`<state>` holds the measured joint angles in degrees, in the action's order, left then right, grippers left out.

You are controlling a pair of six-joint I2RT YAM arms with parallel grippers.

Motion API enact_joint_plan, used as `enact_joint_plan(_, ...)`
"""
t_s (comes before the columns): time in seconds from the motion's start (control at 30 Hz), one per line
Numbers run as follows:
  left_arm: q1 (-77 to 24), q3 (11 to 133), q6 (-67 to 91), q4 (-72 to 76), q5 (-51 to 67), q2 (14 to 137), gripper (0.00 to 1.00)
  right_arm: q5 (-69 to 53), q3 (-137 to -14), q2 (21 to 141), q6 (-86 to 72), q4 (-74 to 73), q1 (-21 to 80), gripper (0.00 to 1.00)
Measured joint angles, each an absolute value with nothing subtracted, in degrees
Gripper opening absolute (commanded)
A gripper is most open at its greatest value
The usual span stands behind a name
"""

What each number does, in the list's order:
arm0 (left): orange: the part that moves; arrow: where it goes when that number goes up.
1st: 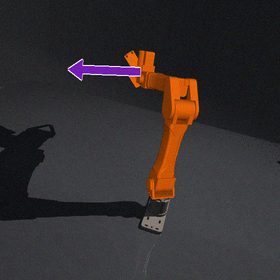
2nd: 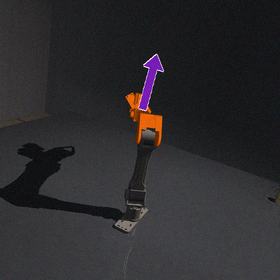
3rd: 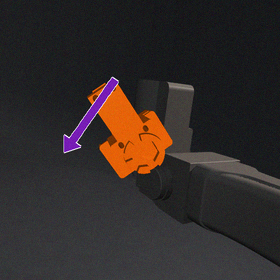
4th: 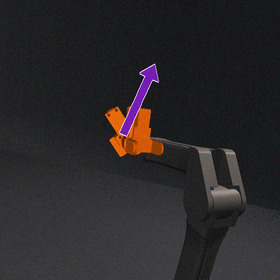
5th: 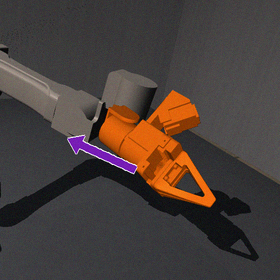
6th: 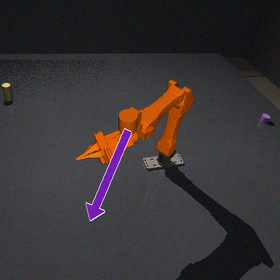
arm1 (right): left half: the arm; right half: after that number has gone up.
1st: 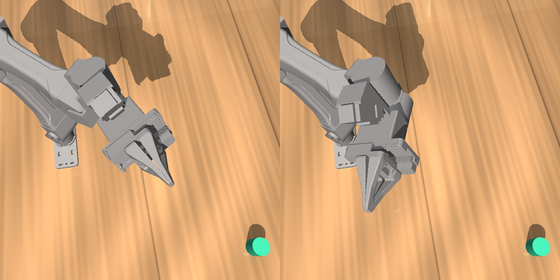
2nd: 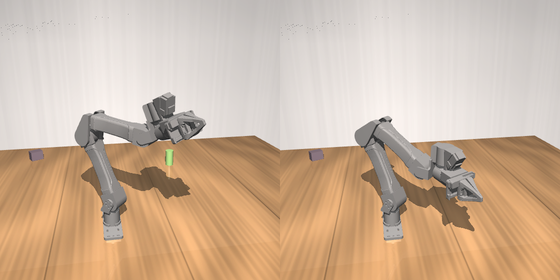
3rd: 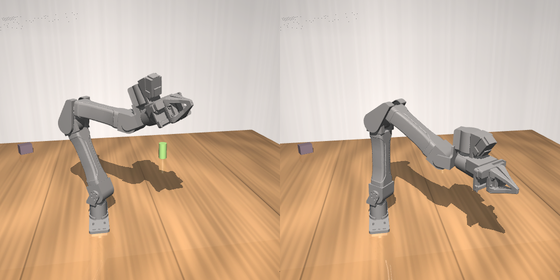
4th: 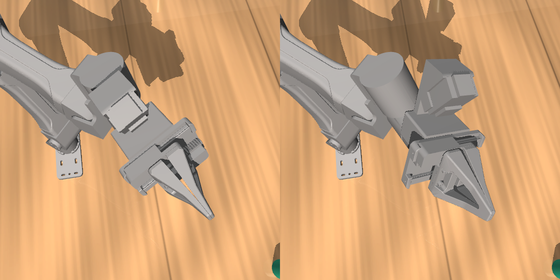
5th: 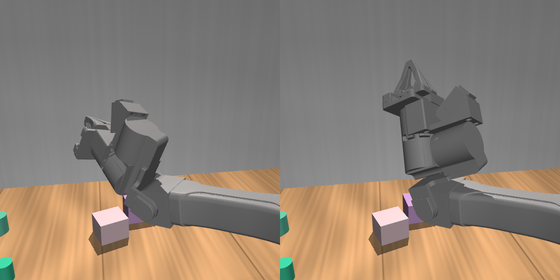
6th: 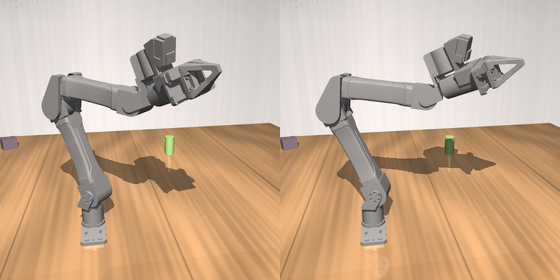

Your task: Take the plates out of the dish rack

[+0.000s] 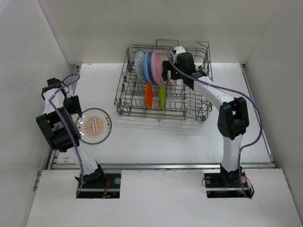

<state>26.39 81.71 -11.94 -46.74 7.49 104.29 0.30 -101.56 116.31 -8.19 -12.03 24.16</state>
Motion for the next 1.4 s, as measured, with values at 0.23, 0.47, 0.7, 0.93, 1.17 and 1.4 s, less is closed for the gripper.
enact_joint_plan(0.23, 24.6, 81.8, -12.4, -48.1, 9.5, 98.6, 0.51, 3.8, -104.9, 116.6, -8.8, -11.5, 26.4, 0.53)
enact_joint_plan(0.47, 17.9, 88.5, -12.5, -53.7, 14.6, 97.4, 0.53, 6.9, -107.5, 118.7, -7.3, -11.6, 26.7, 0.12)
enact_joint_plan(0.7, 7.0, 101.5, -11.5, -58.5, 20.1, 97.0, 0.71, 7.7, -110.1, 119.3, -4.5, -12.9, 26.7, 0.49)
enact_joint_plan(0.93, -3.0, 106.2, -9.9, -59.2, 21.7, 101.2, 0.71, 8.1, -114.4, 124.0, -4.3, -14.5, 26.7, 0.19)
enact_joint_plan(1.17, -4.8, 106.3, -8.2, -60.2, 22.1, 111.5, 0.34, 9.5, -115.1, 124.9, -4.7, -15.9, 27.0, 0.00)
enact_joint_plan(1.4, -4.8, 104.3, -5.0, -59.9, 23.0, 112.3, 0.00, 9.6, -115.1, 123.4, -2.3, -16.8, 27.1, 0.00)
